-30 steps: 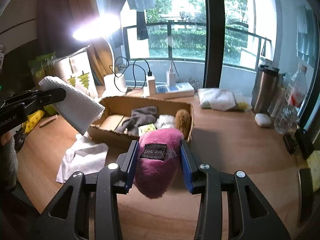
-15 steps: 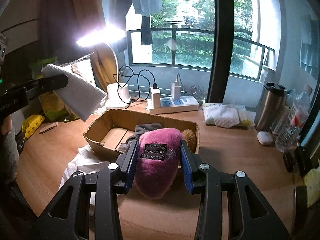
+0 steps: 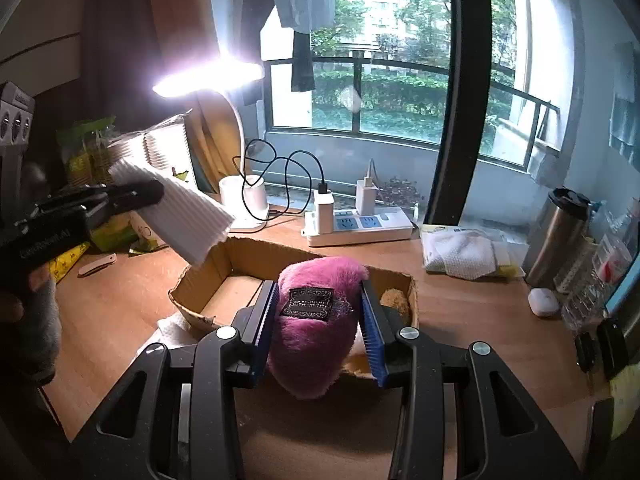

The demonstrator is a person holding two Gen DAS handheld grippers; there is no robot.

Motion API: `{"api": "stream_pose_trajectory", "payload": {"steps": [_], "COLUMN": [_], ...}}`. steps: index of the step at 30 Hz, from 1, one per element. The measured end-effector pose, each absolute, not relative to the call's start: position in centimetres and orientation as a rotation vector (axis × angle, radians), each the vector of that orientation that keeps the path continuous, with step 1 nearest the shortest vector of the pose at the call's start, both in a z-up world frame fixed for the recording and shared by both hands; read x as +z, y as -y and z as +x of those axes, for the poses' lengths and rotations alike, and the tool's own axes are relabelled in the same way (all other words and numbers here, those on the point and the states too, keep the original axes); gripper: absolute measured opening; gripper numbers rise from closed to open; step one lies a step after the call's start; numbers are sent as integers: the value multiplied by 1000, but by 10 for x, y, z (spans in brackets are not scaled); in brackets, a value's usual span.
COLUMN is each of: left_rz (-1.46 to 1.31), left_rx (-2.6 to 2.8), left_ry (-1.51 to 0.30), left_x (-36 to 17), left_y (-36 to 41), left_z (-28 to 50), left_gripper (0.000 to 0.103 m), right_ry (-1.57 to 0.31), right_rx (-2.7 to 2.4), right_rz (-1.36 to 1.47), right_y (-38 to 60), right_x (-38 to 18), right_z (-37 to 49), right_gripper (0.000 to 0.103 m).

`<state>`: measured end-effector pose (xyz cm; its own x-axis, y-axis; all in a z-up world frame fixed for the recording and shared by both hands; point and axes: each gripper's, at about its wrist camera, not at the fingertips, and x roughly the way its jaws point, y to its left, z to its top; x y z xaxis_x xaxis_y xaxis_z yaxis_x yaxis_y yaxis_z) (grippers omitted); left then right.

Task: Organize soft objects
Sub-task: 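Carry the towel and pink plush over the box with both grippers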

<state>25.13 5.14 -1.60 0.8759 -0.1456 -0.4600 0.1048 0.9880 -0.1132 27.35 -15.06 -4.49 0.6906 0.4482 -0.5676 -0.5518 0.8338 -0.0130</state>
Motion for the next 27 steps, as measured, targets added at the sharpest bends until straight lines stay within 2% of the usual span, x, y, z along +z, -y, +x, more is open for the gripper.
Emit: {"api": "stream_pose_trajectory", "payload": {"steps": [22, 27], "left_rz": [-131, -136], "left_rx": [-130, -127], "left_ry": [-706, -776], "left_x": [-99, -117], "left_y": [-55, -54], "left_z": [304, 312], "left_gripper": [3, 7], "right_ry": [-650, -664], "right_rx": [592, 595], "right_rz": [-180, -176], "right_y": [133, 130], "right_x": [-67, -73], "right_z": [314, 320], "right_gripper": [42, 42]}}
